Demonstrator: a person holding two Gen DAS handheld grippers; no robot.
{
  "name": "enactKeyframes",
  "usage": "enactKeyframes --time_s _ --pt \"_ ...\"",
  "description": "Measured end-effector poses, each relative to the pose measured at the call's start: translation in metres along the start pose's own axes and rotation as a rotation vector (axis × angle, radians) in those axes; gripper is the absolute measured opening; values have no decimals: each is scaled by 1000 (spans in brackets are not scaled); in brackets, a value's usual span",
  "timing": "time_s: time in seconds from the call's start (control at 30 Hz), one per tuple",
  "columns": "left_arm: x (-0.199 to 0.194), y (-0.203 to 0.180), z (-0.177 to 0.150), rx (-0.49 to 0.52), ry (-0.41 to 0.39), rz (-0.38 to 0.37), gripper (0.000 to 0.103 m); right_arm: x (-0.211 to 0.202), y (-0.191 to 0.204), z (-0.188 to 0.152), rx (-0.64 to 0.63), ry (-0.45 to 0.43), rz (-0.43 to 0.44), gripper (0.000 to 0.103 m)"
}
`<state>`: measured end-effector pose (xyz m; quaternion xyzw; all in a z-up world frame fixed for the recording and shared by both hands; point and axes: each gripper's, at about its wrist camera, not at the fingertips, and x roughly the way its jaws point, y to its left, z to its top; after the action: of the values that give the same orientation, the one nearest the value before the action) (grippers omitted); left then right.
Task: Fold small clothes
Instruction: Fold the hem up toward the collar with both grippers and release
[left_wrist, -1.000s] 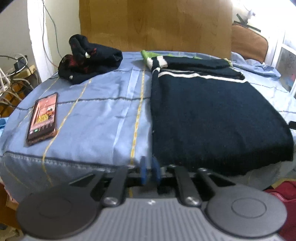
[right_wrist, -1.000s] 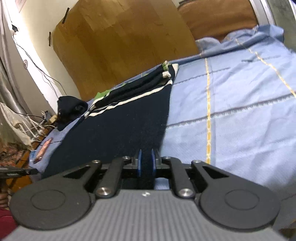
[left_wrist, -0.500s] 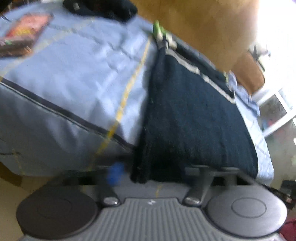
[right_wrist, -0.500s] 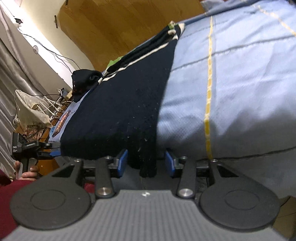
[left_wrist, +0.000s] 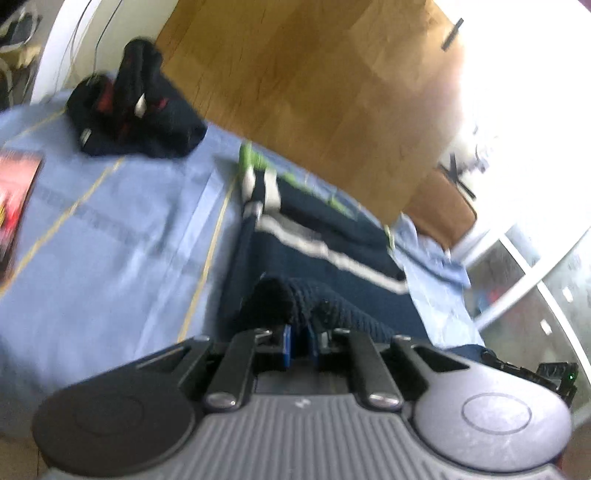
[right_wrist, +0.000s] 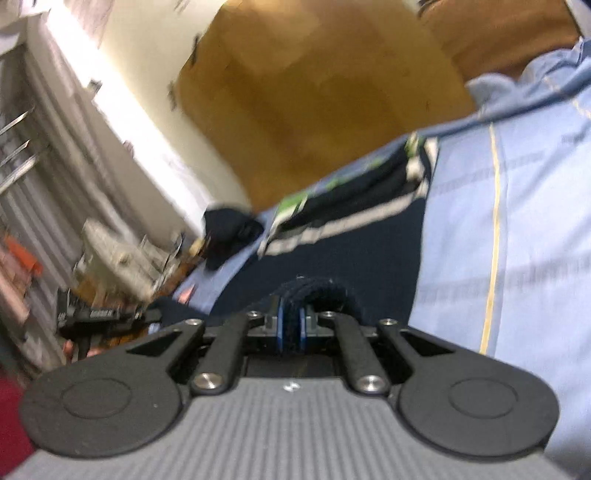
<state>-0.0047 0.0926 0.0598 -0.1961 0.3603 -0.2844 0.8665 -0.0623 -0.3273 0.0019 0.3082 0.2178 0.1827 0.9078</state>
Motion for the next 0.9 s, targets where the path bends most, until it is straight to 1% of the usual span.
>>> enactKeyframes --time_s 0.03,0.1,0.13,0.17,0.2,0.23,0.27,0.3,0.33,0.37,0.4,0.43,0.47,0.53,0.57,0.63,0.7,0.77,0.8,0.83,0.87,0.9 --pt "13 -2 14 -2 -4 14 9 9 -9 12 14 -9 -32 11" --pt "44 1 38 -29 17 25 9 38 -25 36 63 -15 -81 11" --pt "61 3 48 -36 24 41 13 55 -35 45 97 -22 -112 11" --pt "78 2 59 -33 15 78 24 71 -48 53 127 -34 -140 14" --pt "97 1 70 -24 5 155 37 87 -57 59 142 -52 -178 23" --pt "112 4 75 -20 6 228 58 101 -64 64 134 -55 -232 37" --pt "124 7 78 -33 14 298 55 107 -70 67 124 -54 -300 65" --pt "129 11 77 -47 31 309 54 107 -73 66 124 -69 -355 67" --pt "129 15 74 -49 42 284 57 101 -75 63 121 -83 -341 66" --pt "125 19 67 -35 40 256 58 91 -77 59 115 -96 -297 66" --pt "121 20 61 -18 30 263 58 83 -75 52 106 -112 -273 66" --pt "118 20 56 1 20 280 59 77 -72 46 87 -117 -267 66" --pt "117 19 51 26 17 284 59 74 -69 42 61 -109 -262 66" --pt "121 18 45 53 38 278 60 77 -57 35 -8 -71 -269 66" --pt "125 16 42 54 52 291 60 80 -52 32 -34 -52 -279 66" --pt "135 10 35 79 80 353 60 87 -43 24 -65 -22 -310 66" --pt "139 1 24 144 68 423 59 90 -37 13 -103 -9 -335 66" --pt "138 -6 13 207 49 475 53 92 -37 3 -125 -5 -361 65" --pt "138 -10 8 235 30 493 52 94 -37 -4 -135 3 -385 60" --pt "138 -13 5 259 15 504 52 93 -35 -11 -168 -32 -414 54" --pt "139 -14 3 276 3 515 52 95 -34 -11 -176 -34 -440 47" --pt "137 -15 4 278 -1 518 53 97 -35 -9 -176 -29 -449 46"
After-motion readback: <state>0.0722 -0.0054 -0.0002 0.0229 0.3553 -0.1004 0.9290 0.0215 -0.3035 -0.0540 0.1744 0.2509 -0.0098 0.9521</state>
